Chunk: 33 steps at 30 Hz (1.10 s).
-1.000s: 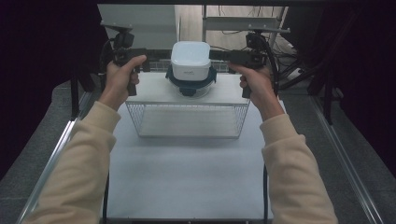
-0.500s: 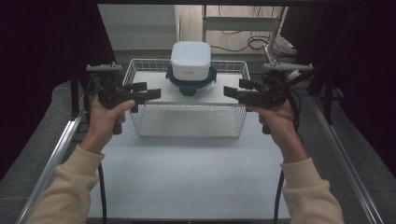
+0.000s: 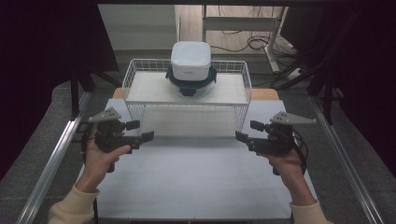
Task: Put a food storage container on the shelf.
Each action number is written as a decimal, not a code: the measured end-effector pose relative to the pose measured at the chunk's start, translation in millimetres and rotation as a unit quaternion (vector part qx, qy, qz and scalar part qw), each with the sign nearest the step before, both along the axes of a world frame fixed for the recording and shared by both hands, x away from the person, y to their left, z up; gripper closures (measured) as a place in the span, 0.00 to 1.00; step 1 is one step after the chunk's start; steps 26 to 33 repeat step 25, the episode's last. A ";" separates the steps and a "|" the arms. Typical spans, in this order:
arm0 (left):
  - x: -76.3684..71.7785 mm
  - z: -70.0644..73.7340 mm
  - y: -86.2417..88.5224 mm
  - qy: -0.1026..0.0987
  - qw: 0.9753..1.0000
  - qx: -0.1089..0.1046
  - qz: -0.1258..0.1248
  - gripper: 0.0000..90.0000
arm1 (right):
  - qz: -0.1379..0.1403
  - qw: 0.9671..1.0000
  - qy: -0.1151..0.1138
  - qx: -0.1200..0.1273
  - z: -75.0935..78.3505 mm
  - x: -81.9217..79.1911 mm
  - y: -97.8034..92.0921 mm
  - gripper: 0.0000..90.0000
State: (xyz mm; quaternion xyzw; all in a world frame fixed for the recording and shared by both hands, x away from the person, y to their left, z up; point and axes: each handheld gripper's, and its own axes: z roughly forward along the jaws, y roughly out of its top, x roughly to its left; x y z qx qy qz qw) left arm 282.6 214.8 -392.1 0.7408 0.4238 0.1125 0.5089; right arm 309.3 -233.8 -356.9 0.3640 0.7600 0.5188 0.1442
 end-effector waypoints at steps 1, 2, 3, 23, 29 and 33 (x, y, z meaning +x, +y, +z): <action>-3.0 -8.1 0.3 0.002 1.000 0.004 0.004 0.24 | -0.001 1.000 0.004 -0.004 -9.8 -2.6 -2.0 0.28; -5.7 -16.0 0.3 0.005 1.000 0.012 0.005 0.24 | -0.001 1.000 0.010 -0.009 -17.2 -4.7 -3.4 0.28; -7.6 -21.8 0.3 0.009 1.000 0.016 0.005 0.24 | -0.002 1.000 0.011 -0.016 -24.6 -6.5 -4.7 0.28; -10.3 -60.8 5.4 0.051 0.998 0.038 0.016 0.23 | -0.015 0.998 0.051 -0.035 -74.2 -15.5 -12.4 0.27; -9.2 -60.9 6.2 0.053 0.998 0.035 0.020 0.23 | -0.015 0.998 0.052 -0.032 -74.7 -15.5 -13.7 0.27; -9.2 -60.9 6.2 0.053 0.998 0.035 0.020 0.23 | -0.015 0.998 0.052 -0.032 -74.7 -15.5 -13.7 0.27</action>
